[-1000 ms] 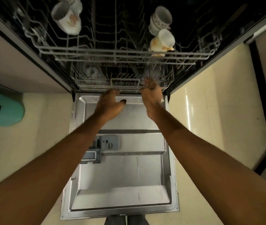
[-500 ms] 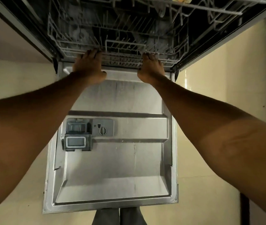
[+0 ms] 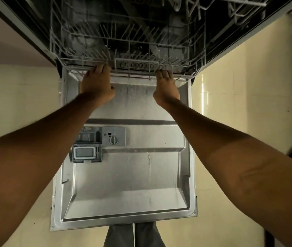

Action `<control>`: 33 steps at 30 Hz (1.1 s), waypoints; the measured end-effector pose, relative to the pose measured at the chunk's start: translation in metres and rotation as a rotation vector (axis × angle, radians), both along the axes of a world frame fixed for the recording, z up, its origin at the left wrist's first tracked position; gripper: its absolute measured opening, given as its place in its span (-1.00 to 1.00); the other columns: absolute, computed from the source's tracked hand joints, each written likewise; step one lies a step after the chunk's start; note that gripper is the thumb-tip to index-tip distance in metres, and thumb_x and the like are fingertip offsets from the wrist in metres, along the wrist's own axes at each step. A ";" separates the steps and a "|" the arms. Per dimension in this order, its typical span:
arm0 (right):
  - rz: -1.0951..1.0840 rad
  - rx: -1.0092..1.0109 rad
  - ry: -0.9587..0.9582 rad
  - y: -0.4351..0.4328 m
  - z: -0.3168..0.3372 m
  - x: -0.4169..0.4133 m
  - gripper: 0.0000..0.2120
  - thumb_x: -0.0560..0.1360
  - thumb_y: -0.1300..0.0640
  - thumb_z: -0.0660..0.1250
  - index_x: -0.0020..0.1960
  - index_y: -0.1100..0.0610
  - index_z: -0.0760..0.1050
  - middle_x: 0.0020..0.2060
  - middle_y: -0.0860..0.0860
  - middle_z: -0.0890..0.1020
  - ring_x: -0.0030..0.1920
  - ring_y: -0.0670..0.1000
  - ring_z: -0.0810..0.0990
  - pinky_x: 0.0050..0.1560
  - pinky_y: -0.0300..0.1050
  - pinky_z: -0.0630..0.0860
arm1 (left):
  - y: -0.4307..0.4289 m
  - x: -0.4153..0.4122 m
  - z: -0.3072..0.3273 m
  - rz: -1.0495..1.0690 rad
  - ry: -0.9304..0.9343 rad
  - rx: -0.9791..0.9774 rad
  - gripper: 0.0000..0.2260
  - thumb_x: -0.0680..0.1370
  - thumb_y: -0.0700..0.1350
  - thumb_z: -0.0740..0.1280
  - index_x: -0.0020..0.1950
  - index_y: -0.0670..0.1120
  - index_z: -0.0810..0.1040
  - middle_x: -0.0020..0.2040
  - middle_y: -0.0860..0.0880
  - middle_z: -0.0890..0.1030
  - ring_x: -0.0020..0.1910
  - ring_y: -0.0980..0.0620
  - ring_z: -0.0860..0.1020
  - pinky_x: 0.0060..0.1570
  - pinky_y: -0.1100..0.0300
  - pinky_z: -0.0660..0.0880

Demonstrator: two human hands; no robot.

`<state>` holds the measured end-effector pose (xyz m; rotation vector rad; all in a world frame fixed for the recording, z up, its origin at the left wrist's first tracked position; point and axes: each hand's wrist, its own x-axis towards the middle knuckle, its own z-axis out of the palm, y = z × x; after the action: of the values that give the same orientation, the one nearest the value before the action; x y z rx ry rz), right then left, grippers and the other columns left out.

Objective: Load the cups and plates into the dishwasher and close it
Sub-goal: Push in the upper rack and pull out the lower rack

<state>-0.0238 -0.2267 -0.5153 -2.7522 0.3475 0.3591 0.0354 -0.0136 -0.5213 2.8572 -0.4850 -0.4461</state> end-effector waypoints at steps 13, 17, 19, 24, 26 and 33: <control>-0.023 0.038 0.055 0.018 0.011 -0.075 -0.44 0.43 0.45 0.21 0.42 0.24 0.31 0.37 0.15 0.39 0.43 0.14 0.25 0.34 0.01 0.37 | 0.020 -0.077 0.024 0.017 0.140 -0.044 -0.50 0.50 -0.11 0.37 0.39 -0.17 0.33 0.34 -0.17 0.39 0.28 -0.18 0.42 0.20 -0.05 0.42; -0.011 0.047 0.072 0.026 0.015 -0.105 -0.43 0.45 0.44 0.23 0.45 0.25 0.28 0.41 0.15 0.36 0.47 0.14 0.20 0.40 0.03 0.32 | 0.030 -0.106 0.027 0.009 0.170 -0.054 -0.46 0.50 -0.10 0.36 0.44 -0.18 0.29 0.39 -0.15 0.36 0.33 -0.17 0.37 0.26 -0.05 0.39; -0.021 0.055 0.084 0.031 0.016 -0.120 -0.42 0.45 0.44 0.22 0.46 0.26 0.26 0.42 0.15 0.34 0.49 0.15 0.18 0.41 0.06 0.32 | 0.032 -0.119 0.031 0.019 0.182 -0.056 -0.48 0.50 -0.09 0.36 0.42 -0.18 0.31 0.38 -0.15 0.36 0.33 -0.18 0.38 0.24 -0.04 0.39; -0.038 0.071 0.118 0.040 0.022 -0.158 -0.39 0.44 0.45 0.20 0.48 0.22 0.24 0.44 0.12 0.33 0.49 0.14 0.19 0.41 0.09 0.33 | 0.039 -0.155 0.037 0.032 0.198 -0.006 -0.47 0.49 -0.06 0.37 0.40 -0.19 0.34 0.38 -0.14 0.36 0.29 -0.19 0.42 0.17 -0.04 0.42; -0.027 0.070 0.132 0.041 0.024 -0.171 -0.40 0.44 0.45 0.18 0.47 0.21 0.27 0.42 0.12 0.35 0.46 0.14 0.25 0.37 0.07 0.38 | 0.043 -0.169 0.037 0.026 0.211 -0.007 -0.48 0.48 -0.05 0.37 0.39 -0.19 0.36 0.38 -0.15 0.37 0.28 -0.20 0.43 0.19 -0.04 0.42; -0.019 0.068 0.143 0.058 0.031 -0.231 -0.40 0.43 0.46 0.18 0.45 0.21 0.27 0.39 0.12 0.36 0.44 0.12 0.24 0.37 0.01 0.35 | 0.060 -0.222 0.040 0.032 0.302 0.007 -0.49 0.50 -0.06 0.32 0.42 -0.15 0.35 0.39 -0.17 0.35 0.30 -0.22 0.42 0.26 -0.04 0.42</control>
<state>-0.2544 -0.1691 -0.4838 -2.6618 0.3905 0.5543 -0.1867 0.0467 -0.4817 2.7309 -0.3807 -0.8558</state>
